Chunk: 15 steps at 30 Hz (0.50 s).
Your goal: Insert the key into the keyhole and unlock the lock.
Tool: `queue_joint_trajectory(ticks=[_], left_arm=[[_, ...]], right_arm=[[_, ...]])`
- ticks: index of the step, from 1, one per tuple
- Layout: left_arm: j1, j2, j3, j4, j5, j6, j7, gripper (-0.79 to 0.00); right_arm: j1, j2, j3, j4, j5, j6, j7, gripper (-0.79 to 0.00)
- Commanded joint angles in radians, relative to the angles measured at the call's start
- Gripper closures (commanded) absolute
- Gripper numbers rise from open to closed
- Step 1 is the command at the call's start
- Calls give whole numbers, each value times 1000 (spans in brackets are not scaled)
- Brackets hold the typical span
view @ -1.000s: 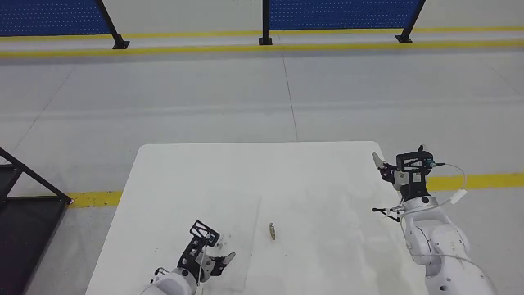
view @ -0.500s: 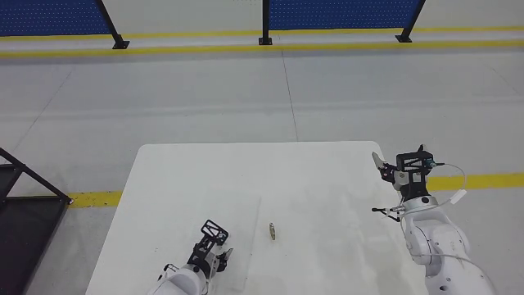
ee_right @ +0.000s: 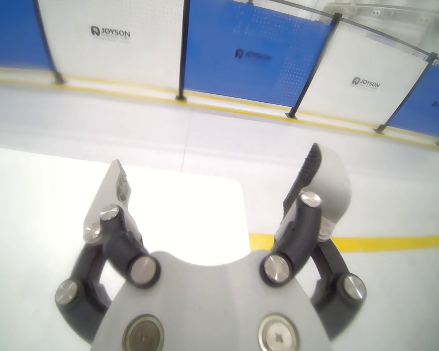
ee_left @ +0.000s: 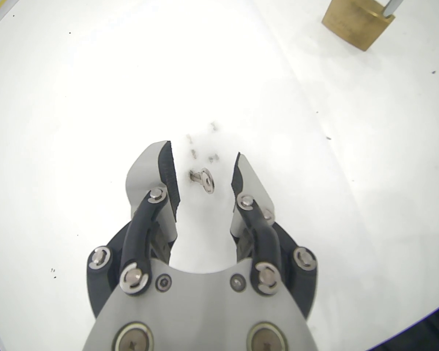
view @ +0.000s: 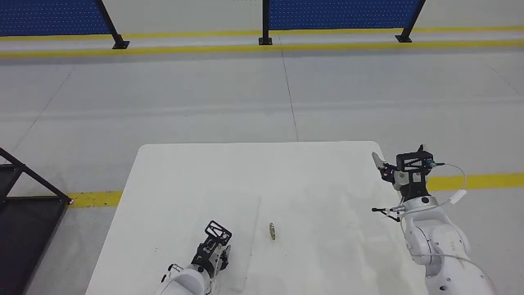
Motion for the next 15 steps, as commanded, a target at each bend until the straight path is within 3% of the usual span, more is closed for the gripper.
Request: queue_joint_trajectory(ticks=[1,15], left_arm=[[-2,0,3,1,2,2,1,-348],[3,0,7,-7,22,12,6,-280]], right_arm=[[0,0,0,0,0,0,0,-785],[0,0,0,0,0,0,0,-785]])
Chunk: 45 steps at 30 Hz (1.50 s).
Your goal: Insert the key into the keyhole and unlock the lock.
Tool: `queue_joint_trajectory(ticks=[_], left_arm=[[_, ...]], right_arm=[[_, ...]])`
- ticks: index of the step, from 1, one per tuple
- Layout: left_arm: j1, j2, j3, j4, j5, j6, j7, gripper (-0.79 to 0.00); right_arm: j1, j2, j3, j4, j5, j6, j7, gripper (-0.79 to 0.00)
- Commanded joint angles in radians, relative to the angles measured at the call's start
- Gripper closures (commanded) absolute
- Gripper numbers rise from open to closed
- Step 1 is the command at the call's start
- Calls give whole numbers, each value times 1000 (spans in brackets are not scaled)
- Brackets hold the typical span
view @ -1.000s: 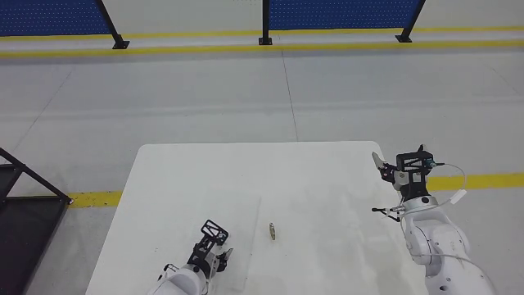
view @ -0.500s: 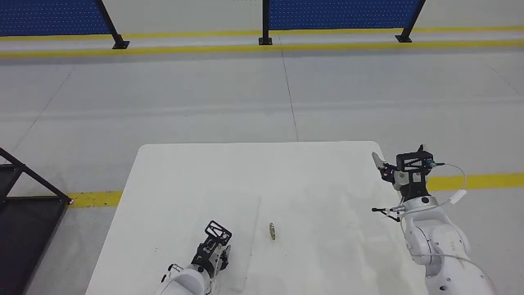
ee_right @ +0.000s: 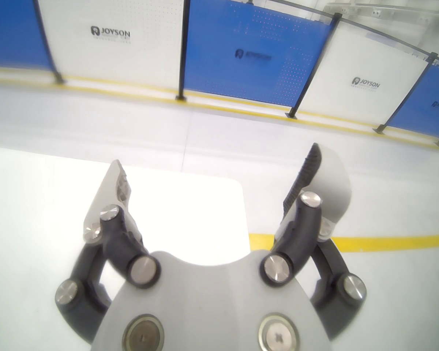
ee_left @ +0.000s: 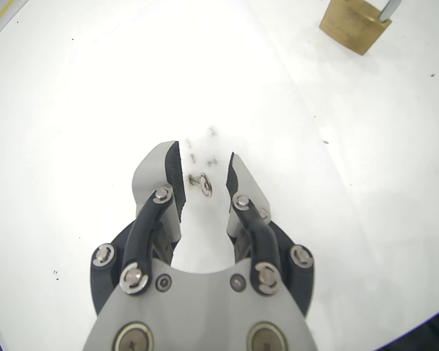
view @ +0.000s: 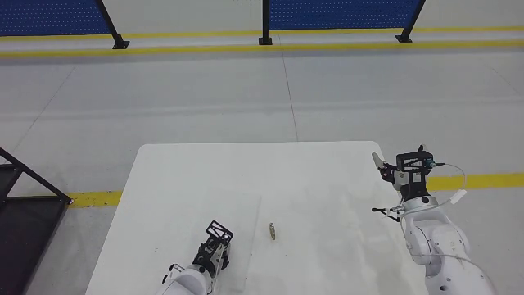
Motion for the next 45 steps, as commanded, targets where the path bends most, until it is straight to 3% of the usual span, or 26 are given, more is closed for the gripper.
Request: queue_joint_trajectory(ticks=[1,10,31,36,45], left_arm=[[2,1,-1,-2,4,-1,0,-277],[7,2,-6,-6,13,1,-1,-200],[-3,1,0,3,19,-4,-13,-132],[0,2,-4,-2,18,-2,-8,-80],[13,4,-14,-16,20,3,-3,-89]], right_arm=[[0,0,0,0,0,0,0,-785],[0,0,0,0,0,0,0,-785],[0,0,0,0,0,0,0,-785],[0,0,0,0,0,0,0,-785],[0,0,0,0,0,0,0,-785]])
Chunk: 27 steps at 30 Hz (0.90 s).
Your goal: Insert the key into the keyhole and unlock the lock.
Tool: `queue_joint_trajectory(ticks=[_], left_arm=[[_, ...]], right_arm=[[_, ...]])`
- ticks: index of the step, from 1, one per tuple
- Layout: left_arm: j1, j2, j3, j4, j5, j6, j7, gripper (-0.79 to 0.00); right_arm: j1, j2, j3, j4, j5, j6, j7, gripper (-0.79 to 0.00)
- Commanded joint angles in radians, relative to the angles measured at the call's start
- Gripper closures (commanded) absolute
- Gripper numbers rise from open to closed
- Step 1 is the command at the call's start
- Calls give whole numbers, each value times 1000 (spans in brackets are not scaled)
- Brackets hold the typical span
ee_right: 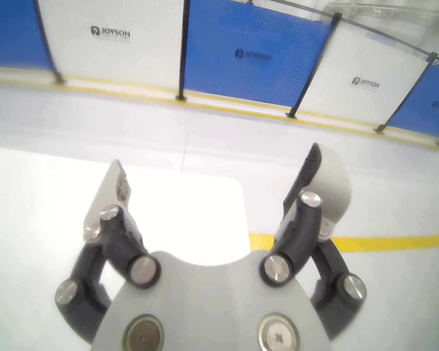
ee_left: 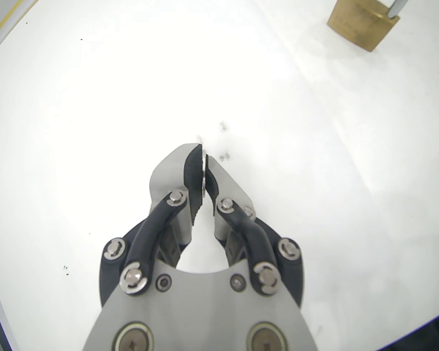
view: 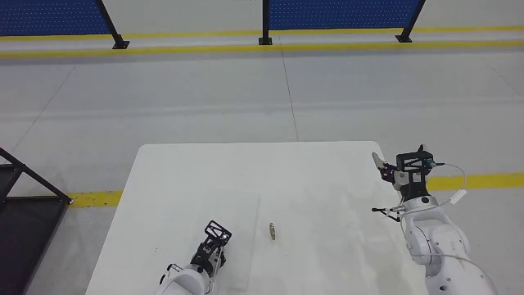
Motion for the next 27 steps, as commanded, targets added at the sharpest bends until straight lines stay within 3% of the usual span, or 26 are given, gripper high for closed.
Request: queue_joint_trajectory(ticks=[1,4,5,19,23,27], left_arm=[[3,0,-2,-3,-1,1,1,-83],[5,1,-3,-4,2,2,1,-62],[6,1,-3,-5,2,2,1,0],[39,5,-26,-62,-26,-8,29,0],[62,9,-70,-128,-91,-33,54,0],[89,16,-144,-193,-234,-114,168,0]], right_arm=[[0,0,0,0,0,0,0,-785],[0,0,0,0,0,0,0,-785],[0,0,0,0,0,0,0,-785],[0,0,0,0,0,0,0,-785],[0,0,0,0,0,0,0,-785],[0,0,0,0,0,0,0,-785]])
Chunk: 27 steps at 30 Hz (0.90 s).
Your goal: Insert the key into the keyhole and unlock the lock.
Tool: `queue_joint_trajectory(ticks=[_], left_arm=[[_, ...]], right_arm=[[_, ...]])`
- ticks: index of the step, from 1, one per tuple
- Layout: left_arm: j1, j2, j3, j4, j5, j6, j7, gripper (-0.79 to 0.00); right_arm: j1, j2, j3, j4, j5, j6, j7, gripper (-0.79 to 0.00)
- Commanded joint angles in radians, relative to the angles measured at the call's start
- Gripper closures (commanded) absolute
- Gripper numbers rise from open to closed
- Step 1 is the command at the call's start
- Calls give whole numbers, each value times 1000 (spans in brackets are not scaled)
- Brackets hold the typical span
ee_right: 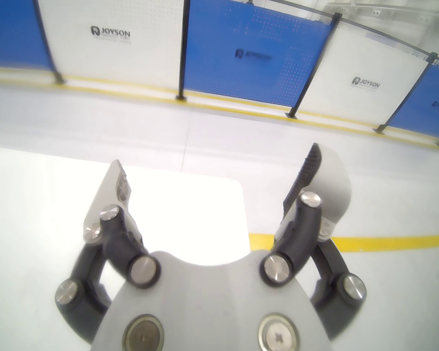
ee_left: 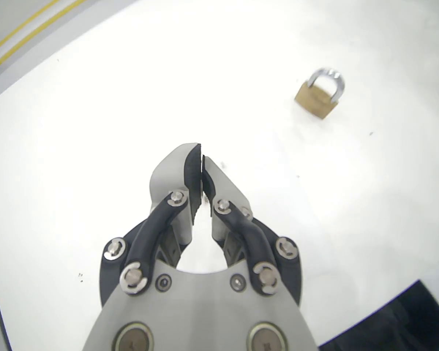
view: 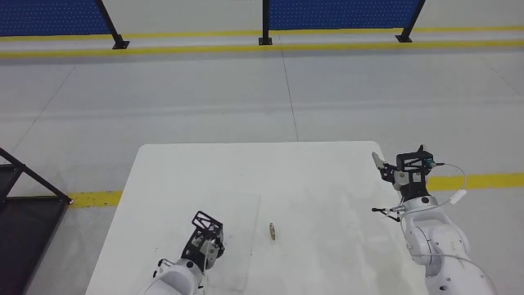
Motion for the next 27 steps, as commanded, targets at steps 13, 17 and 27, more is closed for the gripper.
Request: queue_joint_trajectory(ticks=[13,17,27], left_arm=[[0,44,-212,194,-289,-717,566,0],[-64,51,-207,288,-390,-875,582,0],[-145,77,-173,368,-602,-948,510,0]], right_arm=[[0,0,0,0,0,0,0,-785],[-9,0,-24,2,-25,-33,12,-785],[-148,-5,-254,-73,-309,-121,-12,-785]])
